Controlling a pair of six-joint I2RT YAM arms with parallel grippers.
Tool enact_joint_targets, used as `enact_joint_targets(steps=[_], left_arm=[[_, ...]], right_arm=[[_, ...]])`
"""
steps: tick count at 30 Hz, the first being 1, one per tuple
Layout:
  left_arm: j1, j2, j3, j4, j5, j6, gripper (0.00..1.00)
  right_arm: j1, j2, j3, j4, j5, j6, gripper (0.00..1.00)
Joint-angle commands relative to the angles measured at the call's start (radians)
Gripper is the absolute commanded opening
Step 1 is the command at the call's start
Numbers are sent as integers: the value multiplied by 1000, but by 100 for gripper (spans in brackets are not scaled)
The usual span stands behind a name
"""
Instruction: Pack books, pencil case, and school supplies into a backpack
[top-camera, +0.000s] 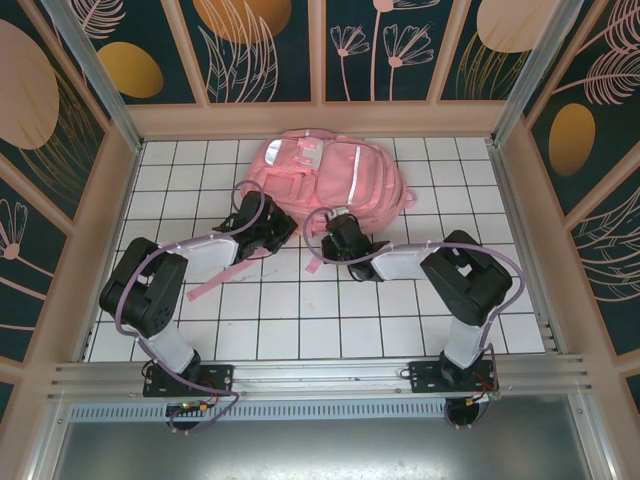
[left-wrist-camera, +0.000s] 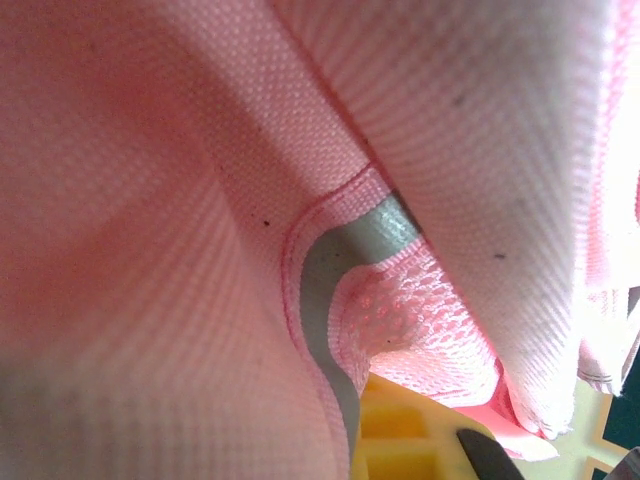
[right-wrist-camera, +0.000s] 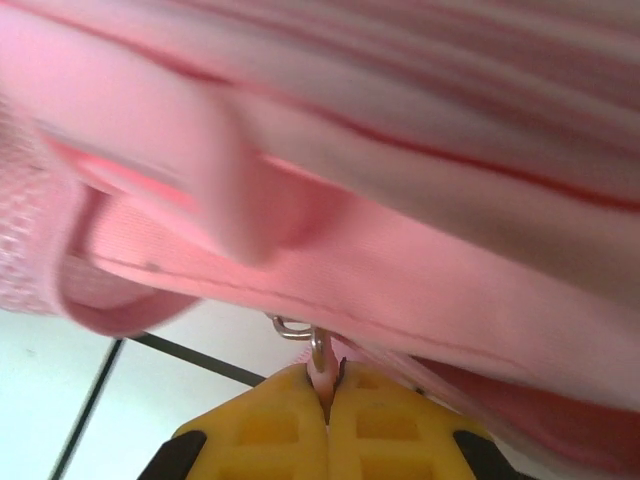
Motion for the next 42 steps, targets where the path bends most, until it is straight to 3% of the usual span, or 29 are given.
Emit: enact_joint_targets(steps=[1, 14, 19, 23, 24, 26, 27, 30, 34, 42], left_arm=[[51, -60, 1, -17, -65, 33, 0], [247, -139, -36, -143, -71, 185, 0], [342, -82, 30, -193, -31, 285, 0], [355, -39, 101, -219, 26, 329, 0], [355, -42, 100, -208, 46, 319, 6], [355, -62, 78, -182, 73, 292, 33], [354, -77, 62, -174, 83, 276, 43], [339, -135, 13, -180, 92, 241, 57], [265, -215, -45, -207, 69, 194, 59], [4, -248, -141, -79, 27, -42, 59]], right_arm=[[-42, -68, -54, -70, 91, 40, 0], [-167, -307, -222, -182, 101, 46, 0], [-159, -335, -219, -182, 22, 65, 0], [-61, -319, -174, -174, -7, 76, 0], [-36, -308, -155, -181, -1, 79, 0], [-10, -286, -131, -182, -2, 92, 0], [0, -277, -123, -177, -12, 99, 0], [24, -253, -105, -162, -34, 113, 0], [51, -225, -77, -160, -43, 122, 0], [92, -183, -37, -145, -59, 136, 0]])
